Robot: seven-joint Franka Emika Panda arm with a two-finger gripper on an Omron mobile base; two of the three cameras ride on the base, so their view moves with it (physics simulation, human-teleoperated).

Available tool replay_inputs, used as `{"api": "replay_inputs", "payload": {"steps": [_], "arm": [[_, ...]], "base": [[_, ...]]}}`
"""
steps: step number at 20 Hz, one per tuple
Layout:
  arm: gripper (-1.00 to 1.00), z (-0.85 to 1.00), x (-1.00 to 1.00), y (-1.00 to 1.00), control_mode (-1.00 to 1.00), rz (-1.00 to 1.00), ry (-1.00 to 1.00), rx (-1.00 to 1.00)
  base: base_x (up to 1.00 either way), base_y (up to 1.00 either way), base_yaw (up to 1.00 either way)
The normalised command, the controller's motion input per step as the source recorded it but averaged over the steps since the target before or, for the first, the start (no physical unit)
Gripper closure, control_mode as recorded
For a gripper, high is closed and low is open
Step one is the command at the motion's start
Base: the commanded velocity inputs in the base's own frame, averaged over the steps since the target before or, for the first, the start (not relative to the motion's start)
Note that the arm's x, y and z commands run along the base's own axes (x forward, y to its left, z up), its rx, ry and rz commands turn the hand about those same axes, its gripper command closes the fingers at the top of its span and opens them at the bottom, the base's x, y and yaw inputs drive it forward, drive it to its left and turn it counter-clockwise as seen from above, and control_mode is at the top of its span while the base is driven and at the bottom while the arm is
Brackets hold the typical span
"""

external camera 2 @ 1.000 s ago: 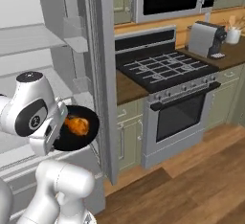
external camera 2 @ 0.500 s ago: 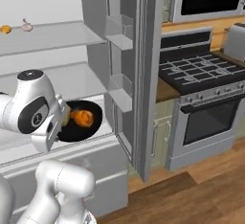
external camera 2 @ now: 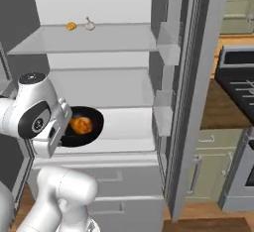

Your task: Pick the chicken drumstick and potato from their plates and place them in the bowl. Then put the bowl in the fridge.

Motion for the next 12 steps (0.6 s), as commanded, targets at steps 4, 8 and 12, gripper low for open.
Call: {"api": "replay_inputs", "payload": {"steps": [4,8,12], "arm": [[1.00,0.00,0.00,0.00,1.00,0.00,0.00,0.00],[1.00,0.00,0.00,0.00,1.00,0.00,0.00,0.00],[1.00,0.00,0.00,0.00,1.00,0.00,0.00,0.00]], "base": [[0.25,-0.56,0.58],[0.27,-0.41,0.42],[0.21,-0.15,-0.03]]}}
